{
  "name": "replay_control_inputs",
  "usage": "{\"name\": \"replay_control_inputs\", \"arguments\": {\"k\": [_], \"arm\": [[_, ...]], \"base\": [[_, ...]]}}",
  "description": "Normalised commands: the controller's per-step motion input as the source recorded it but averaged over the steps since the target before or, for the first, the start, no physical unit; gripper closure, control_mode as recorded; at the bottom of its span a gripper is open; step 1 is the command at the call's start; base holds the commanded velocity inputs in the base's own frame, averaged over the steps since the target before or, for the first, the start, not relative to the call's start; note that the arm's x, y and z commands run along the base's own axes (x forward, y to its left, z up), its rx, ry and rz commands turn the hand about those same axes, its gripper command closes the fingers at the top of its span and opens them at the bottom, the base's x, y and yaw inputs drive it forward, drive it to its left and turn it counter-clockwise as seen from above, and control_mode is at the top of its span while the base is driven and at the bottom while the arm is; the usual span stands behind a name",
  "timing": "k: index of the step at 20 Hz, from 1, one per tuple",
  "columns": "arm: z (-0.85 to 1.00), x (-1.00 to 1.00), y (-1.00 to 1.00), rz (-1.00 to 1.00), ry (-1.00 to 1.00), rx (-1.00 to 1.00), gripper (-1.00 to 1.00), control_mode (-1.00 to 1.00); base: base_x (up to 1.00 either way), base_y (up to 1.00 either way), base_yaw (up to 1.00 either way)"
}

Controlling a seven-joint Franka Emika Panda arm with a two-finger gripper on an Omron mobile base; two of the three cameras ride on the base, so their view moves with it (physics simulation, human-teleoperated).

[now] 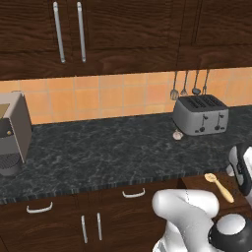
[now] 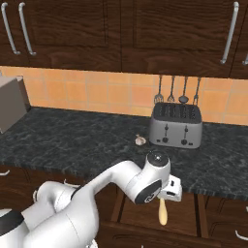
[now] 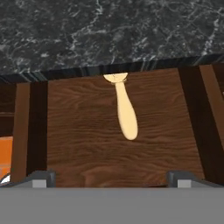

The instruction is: Pick the pizza cutter from the drawer and place it on the counter.

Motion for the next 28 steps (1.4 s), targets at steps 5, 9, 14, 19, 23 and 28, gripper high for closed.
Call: {"name": "replay_control_inputs", "arguments": {"k": [5, 9, 14, 19, 23, 28], "arm": [[-0.50, 0.04, -0.21, 0.00, 0.02, 0.02, -1.00, -1.00], [-0.56, 0.10, 0.00, 0.00, 0.01, 0.00, -1.00, -1.00], [-0.58, 0.22, 0.00, 0.00, 0.01, 0.00, -1.00, -1.00], [-0.49, 0.24, 0.00, 0.00, 0.01, 0.01, -1.00, -1.00], [-0.27, 0.25, -0.03, 0.00, 0.00, 0.07, -1.00, -1.00], [-0.19, 0.14, -0.21, 0.04, -0.01, 0.09, -1.00, -1.00]], "base": [[0.00, 0.00, 0.00], [0.00, 0.00, 0.00], [0.00, 0.00, 0.00], [0.00, 0.00, 0.00], [0.00, 0.00, 0.00], [0.00, 0.00, 0.00]]}}
